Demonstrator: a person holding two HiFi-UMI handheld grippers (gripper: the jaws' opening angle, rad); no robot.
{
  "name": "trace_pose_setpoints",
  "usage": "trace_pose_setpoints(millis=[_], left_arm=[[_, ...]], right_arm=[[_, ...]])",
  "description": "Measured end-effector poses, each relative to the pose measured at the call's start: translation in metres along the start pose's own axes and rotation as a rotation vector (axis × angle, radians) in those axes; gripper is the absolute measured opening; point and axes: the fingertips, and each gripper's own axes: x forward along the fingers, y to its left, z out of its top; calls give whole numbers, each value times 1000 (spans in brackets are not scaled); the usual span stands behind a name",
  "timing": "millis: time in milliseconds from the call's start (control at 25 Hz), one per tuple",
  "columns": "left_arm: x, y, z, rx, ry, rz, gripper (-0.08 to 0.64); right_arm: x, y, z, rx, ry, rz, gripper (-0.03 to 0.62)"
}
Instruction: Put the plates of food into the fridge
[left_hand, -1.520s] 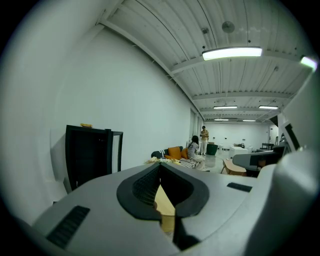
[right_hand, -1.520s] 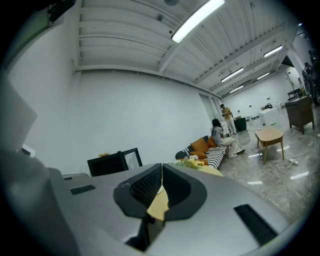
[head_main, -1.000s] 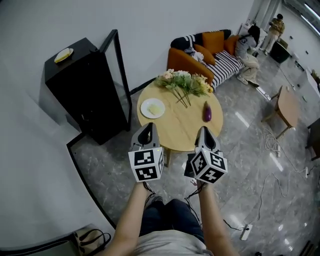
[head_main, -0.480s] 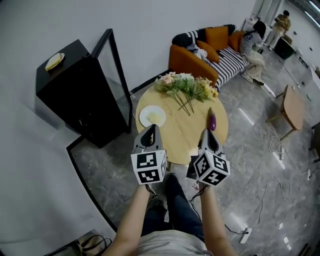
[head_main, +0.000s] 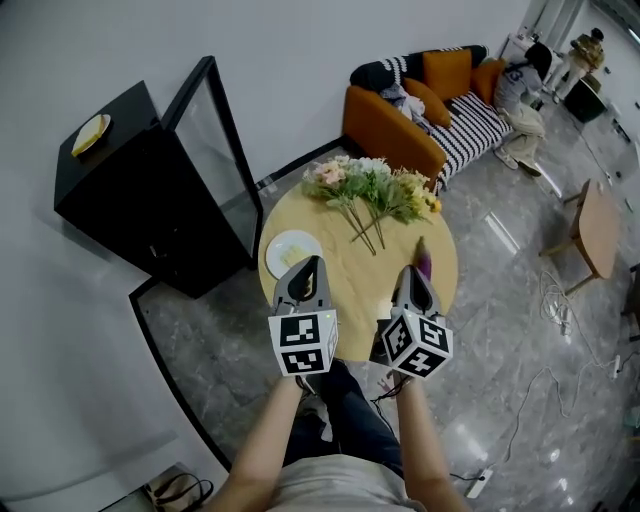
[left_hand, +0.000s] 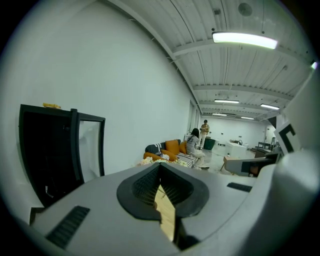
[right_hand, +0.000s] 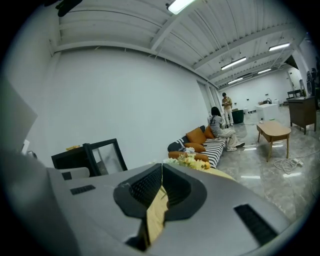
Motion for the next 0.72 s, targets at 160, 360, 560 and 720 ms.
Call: trace_pose_setpoints(millis=[160, 360, 560, 720], left_arm=[[33, -11, -11, -4, 46, -10, 8], [67, -27, -17, -15, 73, -21, 8], [84, -35, -32, -23, 105, -33, 8], [92, -35, -46, -18, 145, -54, 8]], right_arm=[[25, -23, -4, -14, 23, -6, 14], [48, -56, -14, -32, 70, -37, 14], [60, -94, -34, -46, 137, -107, 14], [67, -112, -54, -99, 204, -149, 14]])
